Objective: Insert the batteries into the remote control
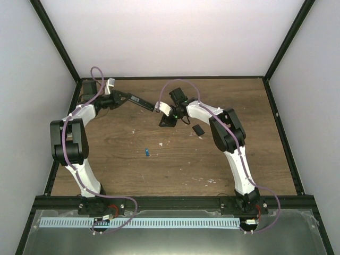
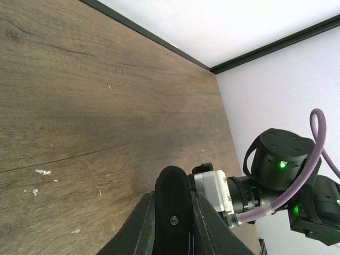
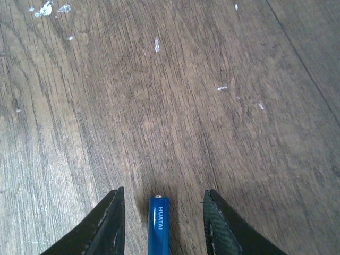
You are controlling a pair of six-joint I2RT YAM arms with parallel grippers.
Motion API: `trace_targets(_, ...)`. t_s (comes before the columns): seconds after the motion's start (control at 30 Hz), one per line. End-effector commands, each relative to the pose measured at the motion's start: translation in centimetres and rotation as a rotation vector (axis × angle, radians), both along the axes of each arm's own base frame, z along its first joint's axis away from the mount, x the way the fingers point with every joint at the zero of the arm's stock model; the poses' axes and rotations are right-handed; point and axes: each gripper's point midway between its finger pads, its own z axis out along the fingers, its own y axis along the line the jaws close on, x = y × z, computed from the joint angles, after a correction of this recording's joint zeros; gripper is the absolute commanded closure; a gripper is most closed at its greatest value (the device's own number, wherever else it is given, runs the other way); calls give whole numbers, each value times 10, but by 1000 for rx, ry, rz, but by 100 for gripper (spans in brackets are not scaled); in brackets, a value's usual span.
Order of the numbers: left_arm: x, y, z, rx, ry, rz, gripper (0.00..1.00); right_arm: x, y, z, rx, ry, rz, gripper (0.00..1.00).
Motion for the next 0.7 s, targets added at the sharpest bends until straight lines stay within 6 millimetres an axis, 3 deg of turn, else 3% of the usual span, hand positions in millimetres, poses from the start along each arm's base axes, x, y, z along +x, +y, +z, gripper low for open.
trace_targets(0.0, 7, 4, 4, 1, -35, -8, 98, 2, 5, -1, -5, -11, 24, 67)
trace_targets(0.43, 11, 11, 5, 0, -35, 5, 99, -2, 1, -14, -40, 8, 25, 76)
trace_targets(0.67, 12, 11, 6, -2, -37, 3, 99, -2, -3, -16, -58, 4, 23, 88)
